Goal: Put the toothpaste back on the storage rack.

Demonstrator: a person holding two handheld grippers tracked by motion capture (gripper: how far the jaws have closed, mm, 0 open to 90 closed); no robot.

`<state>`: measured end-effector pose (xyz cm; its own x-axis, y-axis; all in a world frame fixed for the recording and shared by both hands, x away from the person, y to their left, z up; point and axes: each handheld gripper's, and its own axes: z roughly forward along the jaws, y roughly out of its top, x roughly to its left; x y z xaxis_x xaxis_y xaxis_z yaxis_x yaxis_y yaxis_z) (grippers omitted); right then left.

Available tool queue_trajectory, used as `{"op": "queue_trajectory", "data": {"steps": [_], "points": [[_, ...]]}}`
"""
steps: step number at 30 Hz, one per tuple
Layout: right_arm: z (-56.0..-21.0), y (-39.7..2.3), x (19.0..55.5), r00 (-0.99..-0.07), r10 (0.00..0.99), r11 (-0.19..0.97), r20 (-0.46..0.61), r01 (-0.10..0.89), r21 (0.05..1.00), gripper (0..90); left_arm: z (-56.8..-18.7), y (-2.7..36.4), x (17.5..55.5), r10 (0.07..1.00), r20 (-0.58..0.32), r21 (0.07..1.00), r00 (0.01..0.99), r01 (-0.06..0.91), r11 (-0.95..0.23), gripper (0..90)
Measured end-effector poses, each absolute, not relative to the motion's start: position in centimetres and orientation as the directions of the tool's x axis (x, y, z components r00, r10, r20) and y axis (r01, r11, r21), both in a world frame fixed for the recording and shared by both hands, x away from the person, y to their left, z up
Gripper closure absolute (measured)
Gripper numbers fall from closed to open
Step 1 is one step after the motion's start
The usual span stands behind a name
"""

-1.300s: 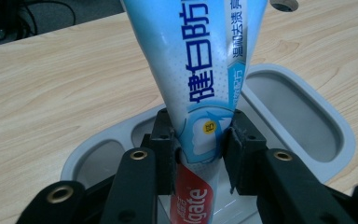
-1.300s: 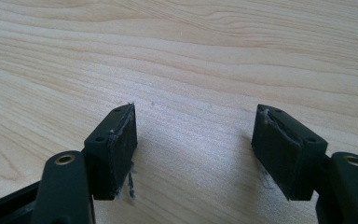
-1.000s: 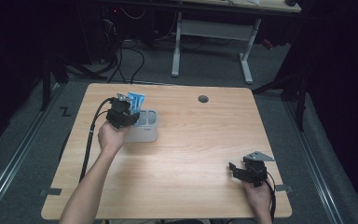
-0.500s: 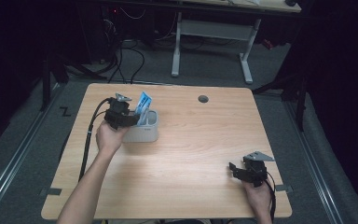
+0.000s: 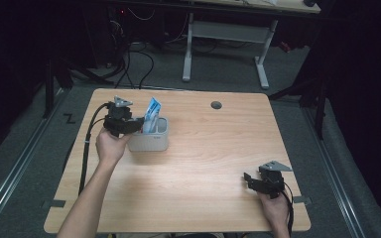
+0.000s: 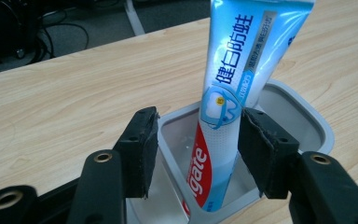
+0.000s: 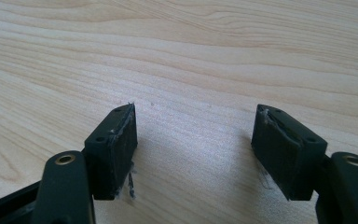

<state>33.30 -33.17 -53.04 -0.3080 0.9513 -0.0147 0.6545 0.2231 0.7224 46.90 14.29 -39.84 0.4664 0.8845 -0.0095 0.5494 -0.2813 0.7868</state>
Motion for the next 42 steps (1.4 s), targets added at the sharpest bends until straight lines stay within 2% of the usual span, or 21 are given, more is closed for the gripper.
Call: {"op": "queue_trajectory", "data": {"steps": [9, 22, 42], "points": [[-53.0, -33.2, 33.3, -0.308, 0.951, 0.223, -0.014, 0.654, 0.723, 31.2, -39.0, 15.3, 46.0, 0.890, -0.005, 0.811, 0.455, 0.523, -0.263, 48.1], [-53.0, -33.2, 33.3, -0.308, 0.951, 0.223, -0.015, 0.655, 0.722, 31.2, -39.2, 17.5, 45.0, 0.909, -0.047, 0.829, 0.413, 0.524, -0.195, 47.8], [-53.0, -33.2, 33.3, -0.308, 0.951, 0.224, -0.016, 0.654, 0.723, 31.2, -38.9, 19.2, 43.3, 0.921, -0.017, 0.834, 0.388, 0.514, -0.201, 47.0]]}}
